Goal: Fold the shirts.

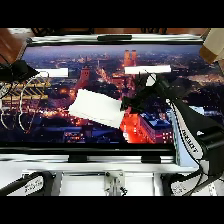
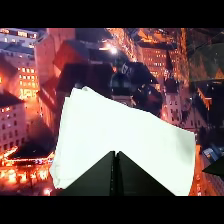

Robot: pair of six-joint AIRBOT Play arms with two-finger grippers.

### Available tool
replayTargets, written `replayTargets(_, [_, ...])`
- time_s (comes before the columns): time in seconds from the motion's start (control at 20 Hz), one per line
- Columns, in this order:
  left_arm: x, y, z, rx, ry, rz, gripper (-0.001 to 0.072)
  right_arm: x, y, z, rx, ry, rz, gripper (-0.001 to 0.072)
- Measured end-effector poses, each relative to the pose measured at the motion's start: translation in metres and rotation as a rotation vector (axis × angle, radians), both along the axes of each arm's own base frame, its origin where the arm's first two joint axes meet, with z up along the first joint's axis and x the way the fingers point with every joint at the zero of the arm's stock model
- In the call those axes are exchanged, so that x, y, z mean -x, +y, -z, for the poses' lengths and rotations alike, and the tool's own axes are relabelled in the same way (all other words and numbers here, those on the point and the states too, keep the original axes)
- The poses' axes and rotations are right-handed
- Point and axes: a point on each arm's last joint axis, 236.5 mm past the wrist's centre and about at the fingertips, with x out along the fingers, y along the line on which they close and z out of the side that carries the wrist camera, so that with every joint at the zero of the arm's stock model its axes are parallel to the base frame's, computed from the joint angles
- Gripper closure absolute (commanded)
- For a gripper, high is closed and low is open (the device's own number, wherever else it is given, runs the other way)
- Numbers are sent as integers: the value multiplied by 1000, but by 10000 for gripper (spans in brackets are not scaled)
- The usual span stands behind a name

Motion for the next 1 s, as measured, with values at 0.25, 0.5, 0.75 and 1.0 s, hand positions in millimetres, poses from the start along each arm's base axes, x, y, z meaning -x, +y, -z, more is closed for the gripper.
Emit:
replayTargets(0.25, [0, 0, 0, 0, -2, 0, 667, 1, 9, 29, -58, 8, 96, 91])
replayTargets(0.5, [0, 0, 0, 0, -2, 0, 667, -11, 41, 33, -168, -37, 157, 270])
replayTargets(0.75, [0, 0, 0, 0, -1, 0, 667, -35, 55, 12, -258, -133, 188, 642])
replayTargets(1.0, [0, 0, 0, 0, -1, 0, 667, -93, 19, -101, -400, -374, 274, 643])
